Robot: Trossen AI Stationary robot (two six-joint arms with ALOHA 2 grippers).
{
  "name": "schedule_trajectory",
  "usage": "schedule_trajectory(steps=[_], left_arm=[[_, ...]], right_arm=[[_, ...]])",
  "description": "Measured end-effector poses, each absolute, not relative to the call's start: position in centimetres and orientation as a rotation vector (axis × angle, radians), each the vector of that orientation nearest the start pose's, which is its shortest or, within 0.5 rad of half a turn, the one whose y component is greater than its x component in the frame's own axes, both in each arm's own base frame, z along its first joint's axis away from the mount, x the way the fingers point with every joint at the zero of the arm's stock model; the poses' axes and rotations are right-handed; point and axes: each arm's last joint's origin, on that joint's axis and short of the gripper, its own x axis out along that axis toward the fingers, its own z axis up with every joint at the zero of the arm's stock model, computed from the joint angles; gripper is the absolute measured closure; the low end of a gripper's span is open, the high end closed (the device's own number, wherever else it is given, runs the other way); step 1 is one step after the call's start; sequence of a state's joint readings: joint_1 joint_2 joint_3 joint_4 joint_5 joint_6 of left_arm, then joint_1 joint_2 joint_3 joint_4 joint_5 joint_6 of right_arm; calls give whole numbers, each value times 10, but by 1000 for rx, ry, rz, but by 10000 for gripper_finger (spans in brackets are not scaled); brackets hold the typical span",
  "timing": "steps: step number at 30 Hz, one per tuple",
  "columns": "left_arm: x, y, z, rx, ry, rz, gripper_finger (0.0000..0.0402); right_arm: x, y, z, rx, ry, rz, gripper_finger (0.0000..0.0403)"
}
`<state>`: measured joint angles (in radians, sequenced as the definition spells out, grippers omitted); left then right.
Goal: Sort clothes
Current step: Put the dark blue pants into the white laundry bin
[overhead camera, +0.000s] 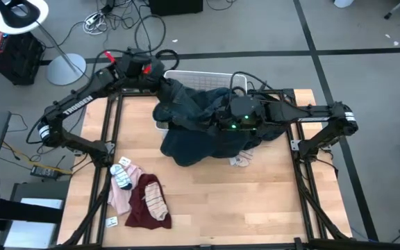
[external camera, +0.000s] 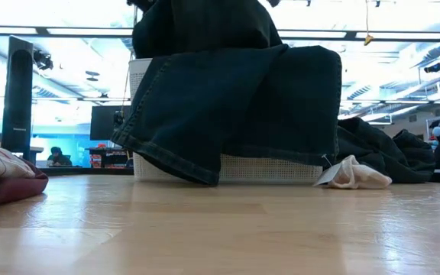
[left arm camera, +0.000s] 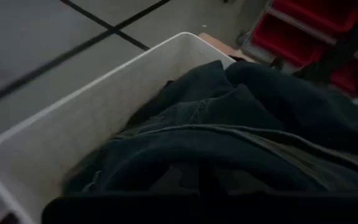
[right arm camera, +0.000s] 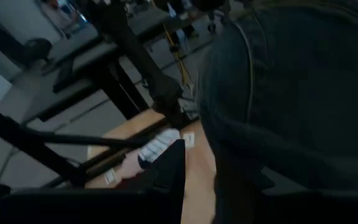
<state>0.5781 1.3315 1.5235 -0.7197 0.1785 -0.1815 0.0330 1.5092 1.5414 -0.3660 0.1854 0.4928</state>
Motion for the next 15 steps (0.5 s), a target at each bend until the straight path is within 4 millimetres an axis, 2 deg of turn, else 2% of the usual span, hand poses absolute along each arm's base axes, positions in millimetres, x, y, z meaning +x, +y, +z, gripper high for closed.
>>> schedule_trajectory(steps=[7, 11, 15], left_arm=[[222, 138, 429, -300, 494, 335, 401], [219, 136, 425, -329, 533, 233, 401], [203, 136, 424, -342, 597, 262, 401]], right_arm=[[366, -11, 382, 474, 276, -282, 328], [370, -28, 375, 510, 261, -408, 350], [368, -46, 372, 554, 263, -478, 385]])
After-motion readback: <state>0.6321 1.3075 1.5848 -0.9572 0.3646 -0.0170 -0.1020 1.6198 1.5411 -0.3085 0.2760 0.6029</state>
